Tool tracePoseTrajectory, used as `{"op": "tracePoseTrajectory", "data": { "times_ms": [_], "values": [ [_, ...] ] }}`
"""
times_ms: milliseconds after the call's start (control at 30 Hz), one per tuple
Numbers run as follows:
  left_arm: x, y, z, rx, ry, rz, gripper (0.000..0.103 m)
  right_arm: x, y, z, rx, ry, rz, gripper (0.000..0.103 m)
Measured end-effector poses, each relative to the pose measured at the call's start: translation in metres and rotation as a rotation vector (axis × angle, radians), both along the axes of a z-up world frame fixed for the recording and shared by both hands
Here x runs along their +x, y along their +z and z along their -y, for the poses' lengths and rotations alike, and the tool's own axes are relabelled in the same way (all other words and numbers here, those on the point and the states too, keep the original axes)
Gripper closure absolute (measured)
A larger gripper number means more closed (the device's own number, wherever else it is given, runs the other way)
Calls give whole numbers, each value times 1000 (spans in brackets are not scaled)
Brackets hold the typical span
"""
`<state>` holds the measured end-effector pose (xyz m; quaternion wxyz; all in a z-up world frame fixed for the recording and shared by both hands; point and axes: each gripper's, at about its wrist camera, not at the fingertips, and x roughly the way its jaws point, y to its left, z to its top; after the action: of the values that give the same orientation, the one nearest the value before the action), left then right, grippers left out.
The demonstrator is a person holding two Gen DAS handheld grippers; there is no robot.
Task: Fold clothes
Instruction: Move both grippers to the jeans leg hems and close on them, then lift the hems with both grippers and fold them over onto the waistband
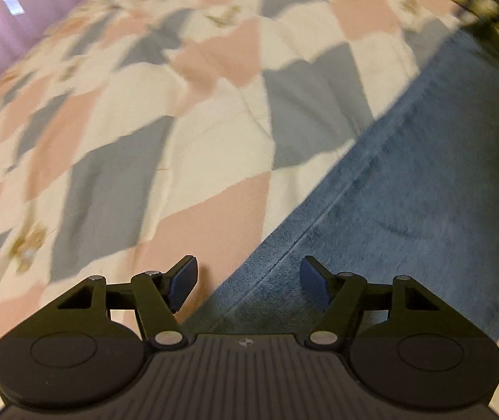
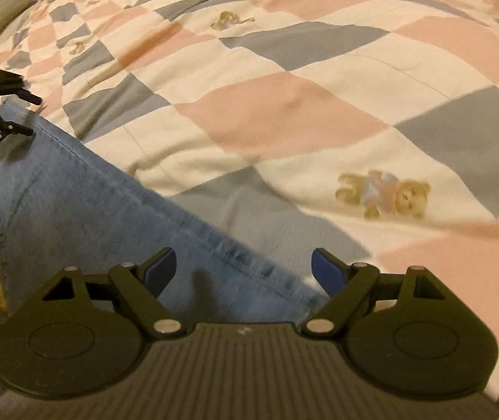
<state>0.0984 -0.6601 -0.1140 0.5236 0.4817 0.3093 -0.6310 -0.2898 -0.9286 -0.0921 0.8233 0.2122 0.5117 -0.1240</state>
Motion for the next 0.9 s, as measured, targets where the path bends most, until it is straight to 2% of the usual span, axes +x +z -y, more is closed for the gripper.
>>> {"op": "tracePoseTrajectory", "data": {
  "times_ms": [133, 167, 233, 267, 300, 367, 433, 467, 500, 533, 567, 700, 800, 900],
  "values": [
    [14, -16, 13, 93, -91, -86, 40, 18, -9, 15, 51, 98, -5, 21],
    [17, -21, 14, 107, -109, -100, 44, 24, -12, 16, 59, 127, -9, 21],
    [17, -26, 16, 125, -144, -120, 60, 37, -20, 19, 98, 189, -24, 21],
    [15, -27, 16, 128, -166, -124, 75, 43, -25, 20, 119, 217, -37, 22],
    [12, -27, 14, 125, -186, -118, 83, 49, -30, 21, 140, 244, -50, 26],
    [7, -26, 8, 107, -209, -96, 89, 58, -42, 23, 223, 288, -81, 36],
    [6, -24, 1, 84, -192, -83, 90, 61, -55, 21, 285, 312, -112, 43],
    [5, -24, -2, 71, -185, -71, 92, 61, -59, 20, 292, 318, -110, 52],
    [2, -23, -6, 58, -180, -55, 92, 59, -59, 20, 297, 312, -101, 67],
    [-2, -22, -9, 45, -178, -32, 92, 56, -57, 19, 286, 302, -88, 79],
    [-6, -21, -13, 32, -178, -5, 93, 53, -53, 18, 268, 297, -72, 95],
    [-22, -11, -25, -29, -149, 88, 97, 31, -19, -18, 66, 361, 6, 98],
    [-34, 7, -44, -78, -99, 124, 100, 4, 15, -60, -125, 392, 89, 98],
    [-57, 29, -70, -137, -70, 200, 101, -32, 47, -104, -279, 396, 180, 99]
  ]
}}
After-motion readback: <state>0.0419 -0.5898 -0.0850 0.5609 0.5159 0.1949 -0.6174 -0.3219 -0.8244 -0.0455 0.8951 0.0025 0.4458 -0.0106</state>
